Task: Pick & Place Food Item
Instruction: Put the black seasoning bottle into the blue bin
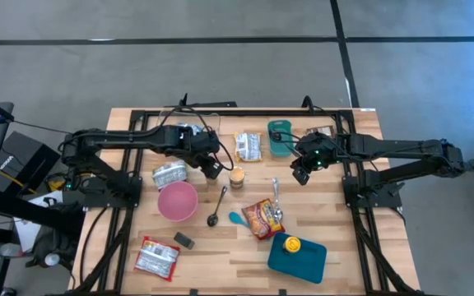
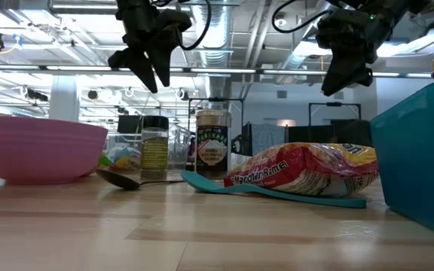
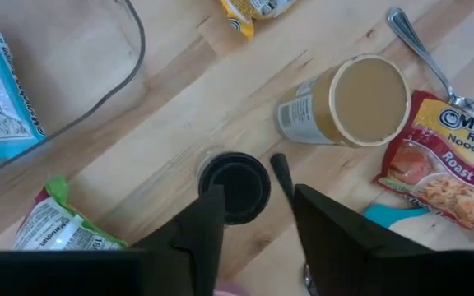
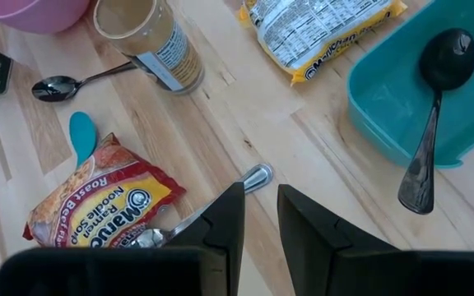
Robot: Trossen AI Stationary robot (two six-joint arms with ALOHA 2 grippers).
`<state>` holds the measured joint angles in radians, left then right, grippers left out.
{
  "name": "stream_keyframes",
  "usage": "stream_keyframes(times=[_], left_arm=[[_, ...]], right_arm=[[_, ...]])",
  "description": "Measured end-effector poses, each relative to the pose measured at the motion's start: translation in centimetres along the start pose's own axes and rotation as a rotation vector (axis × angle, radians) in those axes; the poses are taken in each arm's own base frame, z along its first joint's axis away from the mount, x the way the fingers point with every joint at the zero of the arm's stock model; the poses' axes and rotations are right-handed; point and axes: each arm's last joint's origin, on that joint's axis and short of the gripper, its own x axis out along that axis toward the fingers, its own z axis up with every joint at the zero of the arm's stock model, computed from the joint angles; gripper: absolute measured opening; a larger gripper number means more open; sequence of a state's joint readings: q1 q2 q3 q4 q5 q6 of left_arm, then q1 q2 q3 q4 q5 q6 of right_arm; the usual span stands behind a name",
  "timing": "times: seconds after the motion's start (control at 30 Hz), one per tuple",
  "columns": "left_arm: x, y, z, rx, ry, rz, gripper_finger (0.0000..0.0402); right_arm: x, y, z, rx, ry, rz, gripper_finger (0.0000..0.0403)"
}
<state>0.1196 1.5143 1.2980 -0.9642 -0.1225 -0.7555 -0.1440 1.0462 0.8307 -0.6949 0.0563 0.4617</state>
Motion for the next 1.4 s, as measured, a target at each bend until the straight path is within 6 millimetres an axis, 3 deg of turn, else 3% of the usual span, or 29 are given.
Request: stream_keyframes(times=[0.23, 0.4, 0.97, 1.4], left_arm=[[0.0, 0.0, 0.0, 0.073, -0.006, 0.006, 0.0248], [0.0, 0.0, 0.1, 0.150, -0.026, 0.013, 0.0276], [0.0, -0.7, -0.2, 0.266, -0.083, 0.033, 0.0253], [3.4, 0.2, -1.8, 0.241, -0.061, 0.025, 0.0247]], right_arm=[[0.0, 0.0, 0.0, -0.013, 0.000, 0.000, 0.0070], [0.0, 0.0, 0.0, -0.021, 0.000, 0.000, 0.0070], [0.0, 0.1, 0.0, -0.003, 0.004, 0.008, 0.0070], [0.0, 0.1, 0.0, -0.002, 0.004, 0.008, 0.0070]])
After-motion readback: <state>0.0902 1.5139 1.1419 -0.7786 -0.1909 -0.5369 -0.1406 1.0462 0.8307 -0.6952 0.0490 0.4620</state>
